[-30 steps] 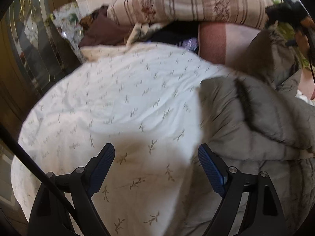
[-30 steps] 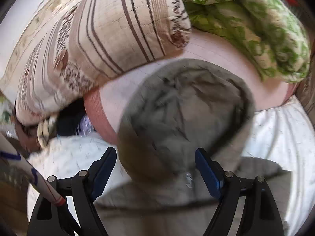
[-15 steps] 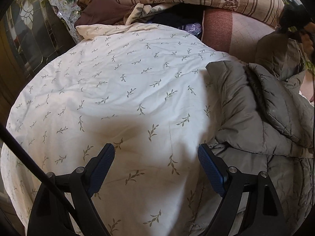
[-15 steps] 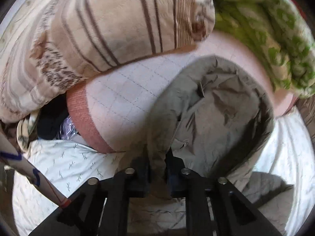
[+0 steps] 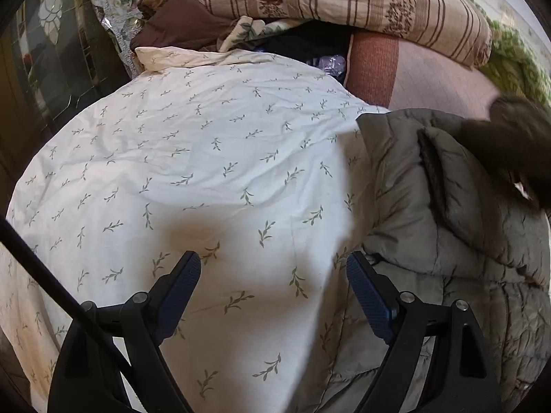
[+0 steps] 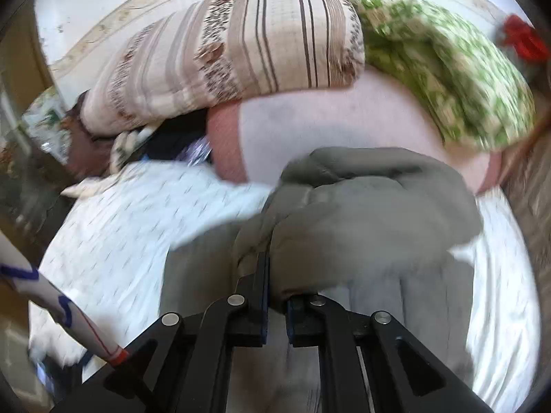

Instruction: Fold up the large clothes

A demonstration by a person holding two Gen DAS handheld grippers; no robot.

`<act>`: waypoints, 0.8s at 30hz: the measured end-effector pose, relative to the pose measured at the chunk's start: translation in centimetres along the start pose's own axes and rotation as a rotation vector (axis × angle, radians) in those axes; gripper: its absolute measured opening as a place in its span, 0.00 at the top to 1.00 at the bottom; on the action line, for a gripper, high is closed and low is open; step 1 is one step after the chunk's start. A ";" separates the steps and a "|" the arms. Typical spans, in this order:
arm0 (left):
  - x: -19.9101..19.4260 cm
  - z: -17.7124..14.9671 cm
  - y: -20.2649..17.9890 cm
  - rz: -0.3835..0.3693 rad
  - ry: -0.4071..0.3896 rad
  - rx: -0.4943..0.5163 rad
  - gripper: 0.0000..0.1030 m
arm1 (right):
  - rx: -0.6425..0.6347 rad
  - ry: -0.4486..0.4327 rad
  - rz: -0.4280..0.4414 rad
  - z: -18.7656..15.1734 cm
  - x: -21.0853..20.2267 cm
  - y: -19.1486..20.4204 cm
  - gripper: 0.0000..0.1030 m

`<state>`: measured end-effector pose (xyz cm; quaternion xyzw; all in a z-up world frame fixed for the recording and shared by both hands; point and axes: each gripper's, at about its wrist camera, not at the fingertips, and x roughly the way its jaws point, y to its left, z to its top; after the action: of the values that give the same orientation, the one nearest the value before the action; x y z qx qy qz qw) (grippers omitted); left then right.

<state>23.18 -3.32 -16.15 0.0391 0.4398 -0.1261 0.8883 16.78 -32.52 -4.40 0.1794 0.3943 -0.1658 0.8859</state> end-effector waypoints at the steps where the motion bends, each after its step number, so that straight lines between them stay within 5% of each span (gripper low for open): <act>1: -0.1 0.0 0.1 -0.003 -0.001 -0.004 0.17 | 0.007 0.015 0.016 -2.0 -0.9 -0.1 0.92; 7: -0.5 -0.2 0.3 -0.026 0.005 -0.018 0.17 | 0.107 0.150 0.068 -11.1 1.6 -0.1 0.92; 12: -0.5 -0.2 0.5 -0.028 0.003 -0.027 0.17 | 0.132 0.214 0.004 -13.2 7.8 -0.3 0.91; 16: -0.4 -0.1 0.8 -0.032 0.008 -0.036 0.17 | 0.167 0.212 0.000 -12.4 8.4 -0.7 0.88; 17: -0.4 -0.1 0.8 -0.034 0.009 -0.036 0.17 | 0.161 0.206 0.011 -12.3 7.9 -0.6 0.81; 20: -0.4 -0.1 0.7 -0.035 0.010 -0.036 0.17 | 0.150 0.192 0.054 -12.4 5.3 -0.7 0.37; 24: -0.5 -0.2 0.8 -0.041 0.013 -0.043 0.17 | 0.130 0.145 0.070 -13.1 0.9 -1.8 0.36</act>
<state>22.99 -2.45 -15.90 0.0119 0.4489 -0.1347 0.8833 8.18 -28.36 -13.58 0.2615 0.4392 -0.1465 0.8469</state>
